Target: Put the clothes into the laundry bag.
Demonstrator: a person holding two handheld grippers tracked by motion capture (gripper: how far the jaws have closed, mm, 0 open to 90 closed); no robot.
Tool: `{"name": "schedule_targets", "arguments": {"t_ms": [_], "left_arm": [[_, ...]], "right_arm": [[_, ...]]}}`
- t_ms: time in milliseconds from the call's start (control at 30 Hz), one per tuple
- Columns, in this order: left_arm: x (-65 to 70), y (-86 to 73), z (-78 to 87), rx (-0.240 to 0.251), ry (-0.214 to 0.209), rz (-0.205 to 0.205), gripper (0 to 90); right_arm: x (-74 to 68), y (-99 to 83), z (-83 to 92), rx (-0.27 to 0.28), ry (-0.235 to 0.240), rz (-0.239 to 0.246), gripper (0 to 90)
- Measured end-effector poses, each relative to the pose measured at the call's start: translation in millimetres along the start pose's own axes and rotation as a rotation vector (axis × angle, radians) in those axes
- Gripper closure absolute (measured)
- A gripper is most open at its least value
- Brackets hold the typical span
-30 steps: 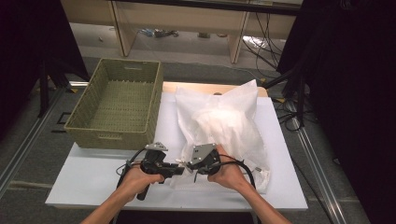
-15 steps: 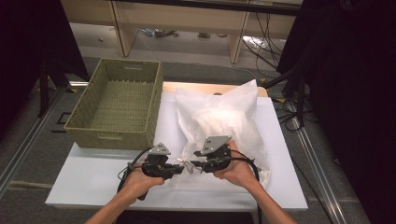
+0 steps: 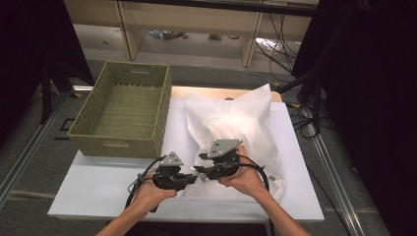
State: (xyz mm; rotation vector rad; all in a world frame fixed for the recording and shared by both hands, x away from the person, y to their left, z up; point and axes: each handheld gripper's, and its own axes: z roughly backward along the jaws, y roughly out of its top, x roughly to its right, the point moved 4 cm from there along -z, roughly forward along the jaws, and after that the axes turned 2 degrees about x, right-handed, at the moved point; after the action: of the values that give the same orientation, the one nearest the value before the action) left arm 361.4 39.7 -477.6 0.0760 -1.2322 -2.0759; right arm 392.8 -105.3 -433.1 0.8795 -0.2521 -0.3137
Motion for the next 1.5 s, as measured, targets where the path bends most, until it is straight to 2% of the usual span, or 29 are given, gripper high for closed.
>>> {"name": "schedule_targets", "arguments": {"t_ms": [33, 100, 167, 267, 333, 400, 500, 633, 667, 733, 800, 833, 900, 933, 1067, 1200, 1300, 1333, 1367, 1400, 1500], "left_arm": [[-0.1, 0.3, 0.2, -0.001, 0.0, -0.015, 87.4], [1.6, 0.8, 0.1, 0.003, -0.007, -0.01, 87.4], [1.3, 1.3, 0.3, 0.002, 0.002, -0.03, 87.4], [1.7, 1.5, -0.3, 0.001, -0.001, -0.025, 87.4], [3.0, 1.6, -1.4, 0.007, 0.003, -0.019, 87.3], [3.4, 1.3, -1.3, 0.0, 0.004, -0.026, 87.2], [3.9, 1.4, -1.7, -0.001, 0.003, -0.034, 87.2], [3.0, 1.8, -1.3, 0.005, 0.007, -0.035, 86.7], [3.1, 1.5, -1.2, 0.004, 0.007, -0.017, 86.4], [1.5, 1.5, -0.3, 0.001, 0.009, -0.034, 84.9], [0.8, 2.2, -0.6, 0.017, 0.007, -0.013, 83.2], [-0.7, 2.2, -0.1, 0.007, 0.002, -0.02, 82.1], [-2.3, 2.7, 0.0, 0.012, -0.005, 0.002, 78.7], [-4.6, 3.3, 0.5, 0.015, -0.006, 0.0, 76.2], [-9.9, 4.5, 3.2, 0.015, -0.028, 0.038, 70.3], [-16.5, 5.4, 5.7, 0.027, -0.022, 0.058, 67.6], [-20.4, 3.2, 4.5, 0.003, -0.044, 0.085, 63.6], [-21.7, 1.7, 3.6, -0.007, -0.056, 0.099, 63.4], [-22.1, 0.0, 2.7, -0.027, -0.065, 0.11, 64.8], [-23.5, -0.9, 2.0, -0.032, -0.067, 0.095, 67.2], [-26.5, -0.6, 1.7, -0.037, -0.072, 0.108, 63.1]], "right_arm": [[-1.8, 0.3, -1.5, -0.003, 0.005, -0.002, 57.0], [-2.9, 1.0, -4.6, -0.006, 0.005, 0.003, 55.5], [-3.3, 0.3, -7.1, -0.018, -0.016, 0.019, 54.8], [-1.9, -1.1, -9.6, -0.021, -0.024, -0.001, 53.1], [-1.3, -1.5, -10.7, -0.021, -0.021, 0.013, 53.0], [-1.1, -1.3, -11.1, -0.021, -0.026, 0.001, 52.9], [1.6, -2.3, -14.6, -0.031, -0.035, 0.007, 54.5], [1.9, -2.8, -12.8, -0.037, -0.028, -0.008, 60.2], [3.0, -2.9, -11.1, -0.039, -0.034, 0.006, 61.0], [5.5, -2.6, -7.0, -0.044, -0.042, -0.003, 63.9], [8.7, -4.1, -5.0, -0.051, -0.049, -0.008, 63.9], [9.7, -5.0, -4.5, -0.055, -0.047, -0.01, 63.9], [11.2, -5.9, -4.2, -0.056, -0.056, -0.01, 63.8], [11.0, -6.2, -3.7, -0.058, -0.05, -0.016, 63.8], [10.9, -7.4, 0.7, -0.06, -0.038, -0.025, 63.2], [14.0, -13.1, 7.6, -0.064, -0.03, -0.024, 60.4], [14.2, -18.4, 10.8, -0.07, -0.015, -0.023, 57.5], [13.5, -20.3, 12.2, -0.083, 0.004, -0.025, 57.1], [13.6, -21.7, 12.8, -0.087, 0.003, -0.023, 57.2], [13.3, -23.1, 12.9, -0.095, 0.005, -0.02, 57.5], [12.0, -24.7, 12.8, -0.104, 0.018, -0.015, 57.3]]}}
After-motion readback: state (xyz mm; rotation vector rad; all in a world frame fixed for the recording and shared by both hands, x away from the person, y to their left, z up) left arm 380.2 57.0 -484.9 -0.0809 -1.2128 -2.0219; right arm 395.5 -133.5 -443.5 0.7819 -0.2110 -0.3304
